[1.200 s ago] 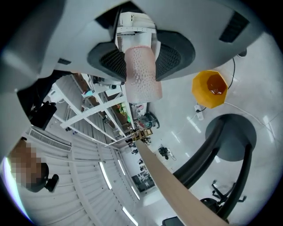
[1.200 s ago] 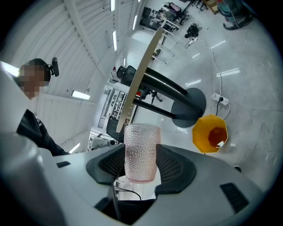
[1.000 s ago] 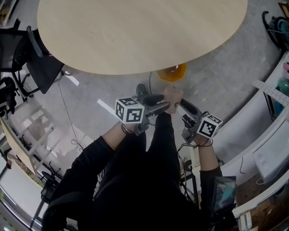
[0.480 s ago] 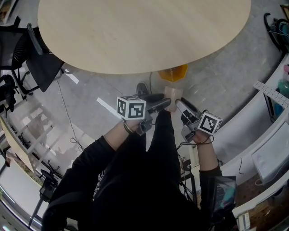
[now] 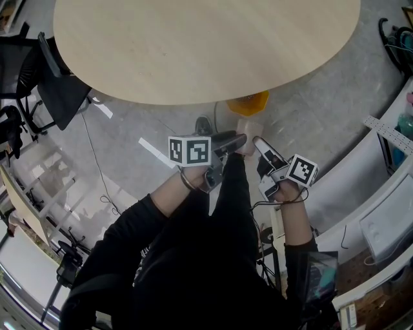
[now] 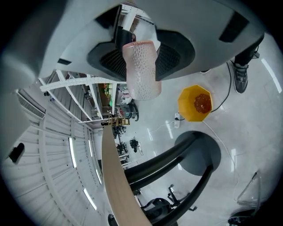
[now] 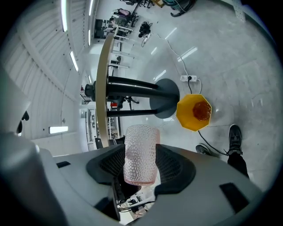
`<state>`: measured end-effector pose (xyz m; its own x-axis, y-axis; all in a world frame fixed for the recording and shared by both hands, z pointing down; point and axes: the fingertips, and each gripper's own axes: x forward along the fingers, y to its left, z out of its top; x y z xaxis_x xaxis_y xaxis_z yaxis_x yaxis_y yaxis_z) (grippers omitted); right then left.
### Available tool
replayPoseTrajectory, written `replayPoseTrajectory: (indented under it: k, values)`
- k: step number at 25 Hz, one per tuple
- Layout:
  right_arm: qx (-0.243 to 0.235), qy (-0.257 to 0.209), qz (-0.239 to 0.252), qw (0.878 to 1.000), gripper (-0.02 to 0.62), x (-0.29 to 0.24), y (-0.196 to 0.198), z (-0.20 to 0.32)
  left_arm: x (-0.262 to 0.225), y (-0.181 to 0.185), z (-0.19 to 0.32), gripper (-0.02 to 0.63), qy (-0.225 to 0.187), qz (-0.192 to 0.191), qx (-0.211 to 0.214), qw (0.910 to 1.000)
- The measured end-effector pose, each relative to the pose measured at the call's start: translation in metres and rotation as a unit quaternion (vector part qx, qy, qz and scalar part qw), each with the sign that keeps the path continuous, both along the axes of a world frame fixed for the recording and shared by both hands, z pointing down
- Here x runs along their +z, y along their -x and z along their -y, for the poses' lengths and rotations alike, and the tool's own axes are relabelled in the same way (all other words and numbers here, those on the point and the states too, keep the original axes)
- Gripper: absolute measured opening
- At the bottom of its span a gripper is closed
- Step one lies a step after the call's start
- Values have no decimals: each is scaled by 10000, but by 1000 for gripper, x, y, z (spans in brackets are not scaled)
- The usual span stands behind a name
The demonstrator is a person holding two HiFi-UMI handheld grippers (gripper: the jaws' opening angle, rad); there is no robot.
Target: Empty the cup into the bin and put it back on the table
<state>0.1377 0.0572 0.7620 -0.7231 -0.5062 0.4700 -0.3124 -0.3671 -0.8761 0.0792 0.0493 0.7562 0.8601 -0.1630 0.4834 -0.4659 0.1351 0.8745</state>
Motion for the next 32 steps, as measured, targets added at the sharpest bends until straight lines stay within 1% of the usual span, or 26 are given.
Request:
replayPoseTrajectory:
  k: [4, 16, 20, 26, 32]
  values:
    - [-2, -42, 23, 10000, 219, -1, -1, 2, -1, -1, 2, 219, -1, -12, -8, 10000]
    - [39, 127, 42, 9999, 219, 8, -2, -6, 7, -2, -5, 219, 105, 13, 1, 9999]
    - [-48, 197, -74, 9998, 219, 19, -5, -10, 16, -2, -8, 219, 177, 40, -14, 9998]
    - [-68, 25, 9, 10000, 219, 20, -3, -8, 22, -5, -11, 219, 239, 0, -13, 9997]
    - [-164, -40, -120, 9998, 219, 3, 0, -8, 5, -2, -10, 219, 114, -58, 74, 9999]
